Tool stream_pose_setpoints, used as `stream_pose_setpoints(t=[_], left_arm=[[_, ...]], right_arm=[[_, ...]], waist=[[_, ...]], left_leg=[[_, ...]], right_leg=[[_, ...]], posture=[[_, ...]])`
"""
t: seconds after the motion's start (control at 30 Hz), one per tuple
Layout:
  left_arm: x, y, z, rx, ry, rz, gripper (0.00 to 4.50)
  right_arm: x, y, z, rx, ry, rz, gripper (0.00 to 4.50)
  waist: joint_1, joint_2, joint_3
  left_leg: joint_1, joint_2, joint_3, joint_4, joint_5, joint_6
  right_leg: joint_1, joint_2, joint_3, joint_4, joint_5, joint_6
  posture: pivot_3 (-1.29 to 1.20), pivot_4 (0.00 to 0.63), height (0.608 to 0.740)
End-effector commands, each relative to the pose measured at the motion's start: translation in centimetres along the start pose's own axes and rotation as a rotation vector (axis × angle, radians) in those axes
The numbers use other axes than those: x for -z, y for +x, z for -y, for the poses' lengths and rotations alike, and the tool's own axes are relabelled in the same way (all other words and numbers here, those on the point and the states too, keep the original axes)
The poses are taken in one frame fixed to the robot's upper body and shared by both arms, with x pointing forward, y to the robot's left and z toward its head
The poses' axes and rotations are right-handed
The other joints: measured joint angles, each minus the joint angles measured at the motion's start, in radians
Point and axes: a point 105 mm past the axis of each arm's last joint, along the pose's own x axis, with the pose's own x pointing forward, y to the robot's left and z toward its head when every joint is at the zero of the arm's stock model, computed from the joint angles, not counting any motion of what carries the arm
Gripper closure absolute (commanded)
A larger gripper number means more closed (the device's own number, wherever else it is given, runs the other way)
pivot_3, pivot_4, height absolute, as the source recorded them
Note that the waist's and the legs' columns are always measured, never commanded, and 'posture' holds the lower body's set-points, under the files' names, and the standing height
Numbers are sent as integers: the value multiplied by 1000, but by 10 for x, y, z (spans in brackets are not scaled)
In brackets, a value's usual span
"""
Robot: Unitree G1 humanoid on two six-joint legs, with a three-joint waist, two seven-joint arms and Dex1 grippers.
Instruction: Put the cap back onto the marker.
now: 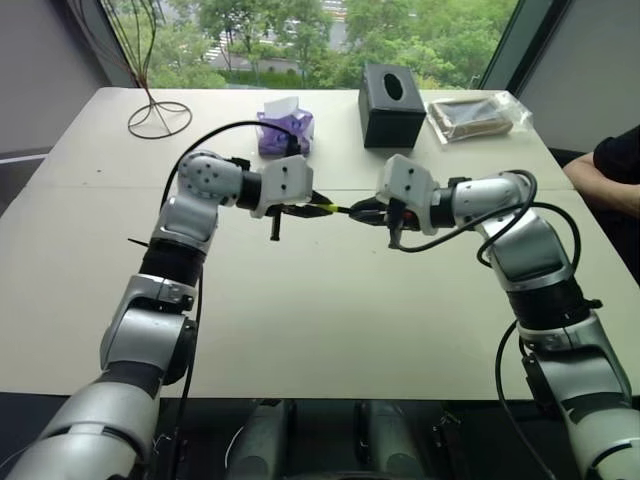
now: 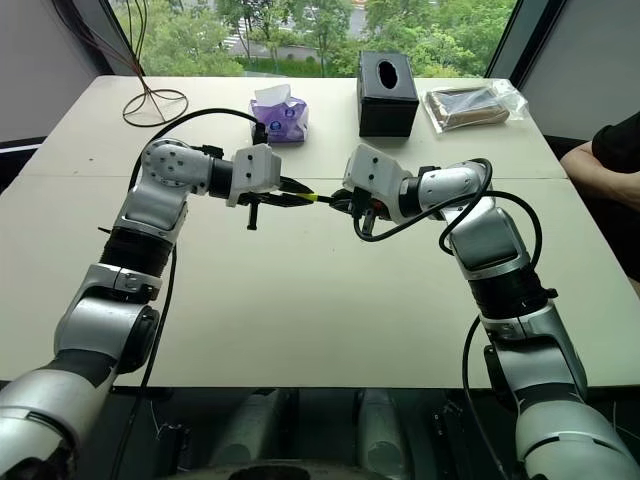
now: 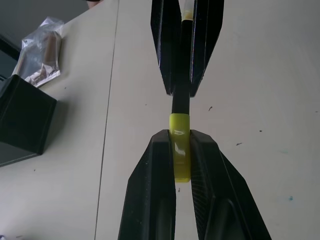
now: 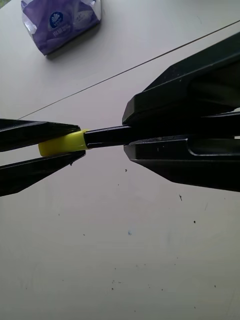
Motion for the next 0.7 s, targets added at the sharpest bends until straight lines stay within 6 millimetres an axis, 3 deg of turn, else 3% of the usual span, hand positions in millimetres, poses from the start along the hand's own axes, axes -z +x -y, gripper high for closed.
stream_pose_setpoints(t=[0.03, 0.27, 0.37, 0.43, 0.57, 0.7], left_arm=[[-26, 32, 21, 149, 64, 98, 4430], [-14, 29, 16, 132, 60, 24, 4430], [-18, 27, 13, 110, 31, 48, 3191], [-21, 25, 8, 82, 16, 60, 2114], [-16, 12, -8, 5, 19, 14, 125], [-9, -10, -27, -114, 5, -16, 49]], right_arm=[[-41, -8, 14, 104, -113, 122, 4500], [-19, -11, 17, 113, -121, 11, 4500], [-11, -13, 18, 121, -119, -21, 4500], [-7, -15, 19, 126, -117, -40, 4500], [22, -30, 23, 144, -97, -143, 4500], [54, -50, 28, 194, -57, -236, 4500]], waist=[[0, 0, 0], [0, 0, 0], [0, 0, 0], [2, 0, 0], [2, 0, 0], [0, 0, 0]], left_leg=[[0, 0, 0, 0, 0, 0], [0, 0, 0, 0, 0, 0], [0, 0, 0, 0, 0, 0], [0, 0, 0, 0, 0, 0], [-1, 0, 0, 0, 0, 0], [0, 0, 0, 0, 0, 0]], right_leg=[[0, 0, 0, 0, 0, 0], [0, 0, 0, 0, 0, 0], [0, 0, 0, 0, 0, 0], [0, 0, 0, 0, 0, 0], [0, 0, 0, 0, 0, 0], [0, 0, 0, 0, 0, 0]], posture=[[0, 150, 740], [0, 150, 740], [0, 150, 740], [0, 150, 740], [0, 150, 740], [0, 150, 740]])
